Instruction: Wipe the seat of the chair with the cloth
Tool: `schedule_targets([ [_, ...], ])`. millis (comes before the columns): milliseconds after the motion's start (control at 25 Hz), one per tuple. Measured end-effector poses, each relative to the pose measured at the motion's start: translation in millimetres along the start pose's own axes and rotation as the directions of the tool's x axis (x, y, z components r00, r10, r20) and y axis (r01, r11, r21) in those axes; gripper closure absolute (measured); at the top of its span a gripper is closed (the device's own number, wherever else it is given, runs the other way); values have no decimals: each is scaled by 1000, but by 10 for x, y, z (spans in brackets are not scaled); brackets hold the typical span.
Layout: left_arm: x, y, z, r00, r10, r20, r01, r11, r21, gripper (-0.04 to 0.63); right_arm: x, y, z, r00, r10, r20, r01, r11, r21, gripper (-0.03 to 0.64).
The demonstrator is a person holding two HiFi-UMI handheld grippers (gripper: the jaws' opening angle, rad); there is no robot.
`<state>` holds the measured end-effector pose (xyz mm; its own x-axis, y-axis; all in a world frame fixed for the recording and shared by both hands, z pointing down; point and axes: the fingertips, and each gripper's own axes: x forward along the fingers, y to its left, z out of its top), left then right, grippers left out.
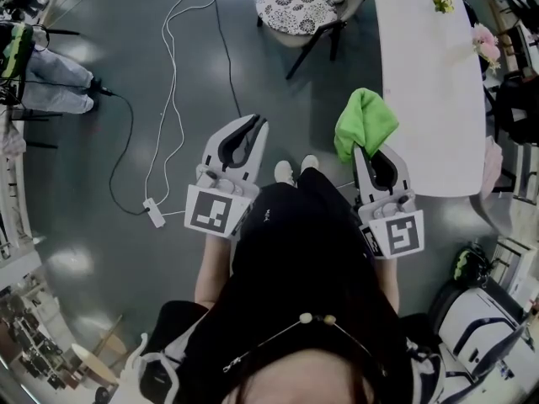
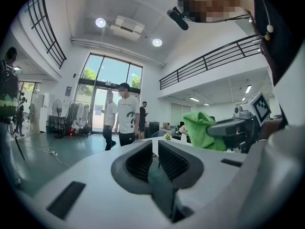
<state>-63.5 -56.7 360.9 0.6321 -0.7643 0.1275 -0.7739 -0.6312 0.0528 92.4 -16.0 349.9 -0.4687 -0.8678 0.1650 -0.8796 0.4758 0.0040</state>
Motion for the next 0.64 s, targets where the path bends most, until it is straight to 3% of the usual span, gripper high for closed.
schedule_targets([
  [640, 33, -133, 33, 1000, -22, 15, 22, 1000, 14, 554, -83, -88, -41, 998, -59, -33, 56, 996, -68, 578],
])
